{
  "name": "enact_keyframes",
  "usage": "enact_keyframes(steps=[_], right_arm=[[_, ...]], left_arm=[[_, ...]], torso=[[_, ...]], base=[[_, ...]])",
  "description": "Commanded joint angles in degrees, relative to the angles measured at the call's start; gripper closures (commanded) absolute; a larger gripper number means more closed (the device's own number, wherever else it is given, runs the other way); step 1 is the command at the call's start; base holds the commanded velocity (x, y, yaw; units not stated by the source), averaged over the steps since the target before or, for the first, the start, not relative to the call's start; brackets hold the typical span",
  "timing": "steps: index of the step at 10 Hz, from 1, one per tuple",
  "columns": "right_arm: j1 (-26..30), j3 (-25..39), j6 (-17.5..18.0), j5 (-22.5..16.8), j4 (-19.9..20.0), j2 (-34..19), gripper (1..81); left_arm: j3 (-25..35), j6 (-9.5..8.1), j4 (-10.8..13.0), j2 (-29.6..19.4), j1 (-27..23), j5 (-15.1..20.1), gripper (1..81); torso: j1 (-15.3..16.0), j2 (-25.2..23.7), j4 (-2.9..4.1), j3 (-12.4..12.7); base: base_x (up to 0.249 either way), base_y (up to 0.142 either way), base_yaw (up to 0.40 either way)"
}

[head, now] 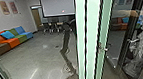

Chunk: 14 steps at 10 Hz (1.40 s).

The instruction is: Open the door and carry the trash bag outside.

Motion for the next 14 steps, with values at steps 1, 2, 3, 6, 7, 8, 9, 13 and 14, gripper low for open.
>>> enact_keyframes(steps=[1,2,3,6,7,8,9,13,14], right_arm=[[10.2,-4.1,-1.8,6.3,-6.0,-4.9,1.0],[10.2,-4.1,-1.8,6.3,-6.0,-4.9,1.0],[9.9,-4.2,-1.8,6.3,-6.0,-4.9,1.0],[9.4,-4.2,-1.7,6.3,-6.1,-4.3,1.0],[9.1,-4.2,-1.7,6.3,-6.0,-4.1,1.0],[9.1,-4.2,-1.7,6.3,-6.0,-3.7,1.0],[9.1,-4.4,-1.7,6.3,-6.2,-2.7,1.0],[9.8,-7.6,-1.7,6.3,-6.0,1.0,1.0],[9.6,-6.9,-1.7,6.2,-5.7,1.1,1.0]], left_arm=[[0.7,-0.07,-0.3,-0.2,-2.4,3.4,81.1],[0.7,-0.07,-0.3,-0.2,-2.4,3.4,81.1],[0.7,-0.07,-0.3,-0.2,-2.4,3.4,81.1],[0.7,-0.07,-0.3,-0.2,-2.4,3.4,81.1],[0.7,-0.07,-0.3,-0.2,-2.4,3.4,81.1],[0.7,-0.07,-0.3,-0.2,-2.4,3.4,81.1],[0.7,-0.07,-0.3,-0.2,-2.4,3.4,81.1],[1.4,-0.07,-0.5,-0.6,-2.4,3.3,81.1],[1.4,-0.07,-0.5,-0.5,-2.6,3.3,81.1]], torso=[[0.0,0.0,-2.02,2.7],[0.0,0.0,-2.83,3.8],[0.0,0.0,-3.43,4.5],[-0.1,-0.1,-2.97,3.7],[-0.2,-0.1,-2.99,3.6],[-0.2,-0.1,-2.99,3.6],[-0.2,-0.1,-3.01,3.6],[-0.2,-0.1,-3.06,3.6],[-0.2,-0.1,-3.06,3.6]], base=[[0.000,0.000,0.000],[0.000,0.000,0.000],[0.000,0.000,0.000],[0.000,0.000,0.000],[0.000,0.000,0.000],[0.000,0.000,0.000],[0.000,0.000,0.000],[0.000,0.000,0.000],[0.000,0.000,0.000]])
